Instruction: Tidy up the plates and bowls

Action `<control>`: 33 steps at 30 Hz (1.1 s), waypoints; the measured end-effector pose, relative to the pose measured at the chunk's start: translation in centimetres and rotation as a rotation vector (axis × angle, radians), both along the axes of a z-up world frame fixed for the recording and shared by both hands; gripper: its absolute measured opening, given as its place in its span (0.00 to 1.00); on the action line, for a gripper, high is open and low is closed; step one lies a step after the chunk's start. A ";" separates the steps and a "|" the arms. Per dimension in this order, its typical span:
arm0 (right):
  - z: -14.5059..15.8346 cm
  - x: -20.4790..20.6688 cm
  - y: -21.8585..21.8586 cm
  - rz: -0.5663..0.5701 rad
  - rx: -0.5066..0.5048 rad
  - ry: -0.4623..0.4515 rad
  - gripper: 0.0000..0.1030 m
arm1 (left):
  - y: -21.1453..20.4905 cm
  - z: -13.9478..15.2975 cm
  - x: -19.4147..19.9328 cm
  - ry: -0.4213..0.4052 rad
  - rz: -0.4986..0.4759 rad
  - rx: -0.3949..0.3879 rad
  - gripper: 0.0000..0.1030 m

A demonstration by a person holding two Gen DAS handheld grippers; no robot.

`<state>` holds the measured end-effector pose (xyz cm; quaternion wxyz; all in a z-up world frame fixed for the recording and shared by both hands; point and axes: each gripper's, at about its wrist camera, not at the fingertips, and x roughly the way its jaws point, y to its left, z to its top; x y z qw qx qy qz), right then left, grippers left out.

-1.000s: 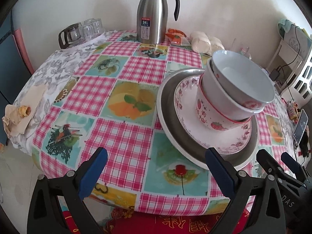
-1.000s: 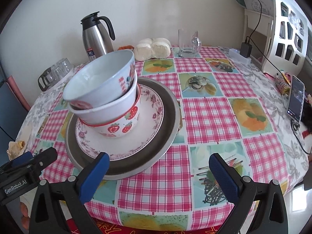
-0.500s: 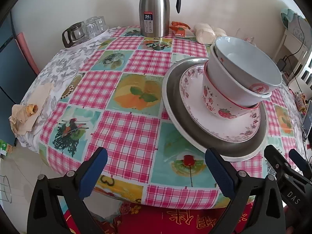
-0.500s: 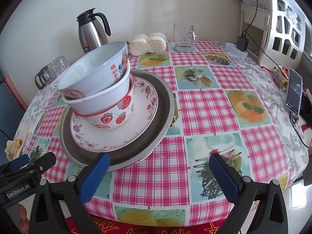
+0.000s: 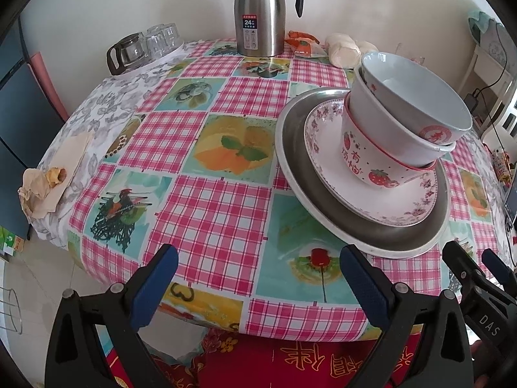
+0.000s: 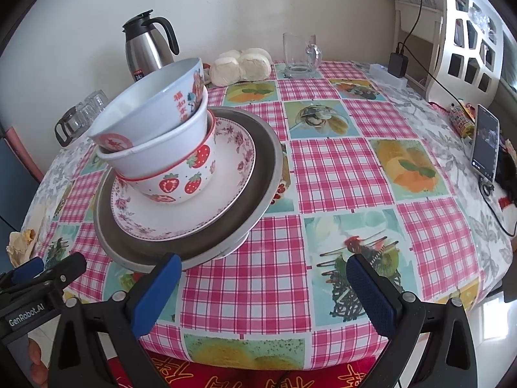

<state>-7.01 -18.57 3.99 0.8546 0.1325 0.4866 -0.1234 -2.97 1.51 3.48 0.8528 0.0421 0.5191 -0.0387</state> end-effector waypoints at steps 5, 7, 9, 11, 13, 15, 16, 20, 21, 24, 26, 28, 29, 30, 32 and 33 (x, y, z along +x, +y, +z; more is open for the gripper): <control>-0.2 -0.1 -0.1 -0.005 0.004 0.003 1.00 | 0.1 -0.1 -0.1 0.004 0.005 0.002 0.97; -0.2 -0.2 -0.1 -0.006 0.006 0.004 1.00 | 0.1 -0.2 -0.1 0.007 0.004 0.002 0.97; -0.3 -0.2 -0.1 -0.007 0.007 0.005 1.00 | 0.2 -0.3 -0.1 0.009 0.003 0.002 0.97; -0.3 -0.2 -0.1 -0.006 0.008 0.006 1.00 | 0.2 -0.4 -0.1 0.012 0.002 0.003 0.97; -0.4 -0.3 -0.1 -0.006 0.011 0.009 1.00 | 0.1 -0.4 -0.1 0.015 0.003 0.003 0.97; -0.5 -0.4 -0.1 -0.007 0.012 0.011 1.00 | 0.2 -0.5 -0.1 0.018 0.004 0.003 0.97; -0.5 -0.4 -0.1 -0.008 0.012 0.011 1.00 | 0.2 -0.5 -0.1 0.020 0.004 0.002 0.97; -0.5 -0.4 -0.2 -0.011 0.013 0.012 1.00 | 0.3 -0.7 0.0 0.026 0.006 0.002 0.97; -0.5 -0.4 -0.2 -0.010 0.013 0.013 1.00 | 0.3 -0.7 0.0 0.027 0.007 0.002 0.97; -0.5 -0.4 -0.2 -0.009 0.013 0.013 1.00 | 0.3 -0.7 0.1 0.031 0.010 0.001 0.97; -0.5 -0.4 -0.3 -0.010 0.011 0.012 1.00 | 0.4 -0.8 0.1 0.032 0.011 0.001 0.97; -0.5 -0.4 -0.3 -0.011 0.011 0.013 1.00 | 0.4 -0.8 0.1 0.032 0.011 0.001 0.97; -0.5 -0.4 -0.4 -0.012 0.011 0.014 1.00 | 0.4 -0.8 0.2 0.034 0.011 0.001 0.97; -0.5 -0.4 -0.4 -0.013 0.011 0.015 1.00 | 0.4 -0.8 0.2 0.034 0.011 0.000 0.97; -0.5 -0.3 -0.5 -0.015 0.011 0.016 1.00 | 0.5 -0.8 0.2 0.034 0.013 -0.001 0.97; -0.5 -0.3 -0.5 -0.015 0.011 0.016 1.00 | 0.5 -0.8 0.2 0.034 0.013 0.000 0.97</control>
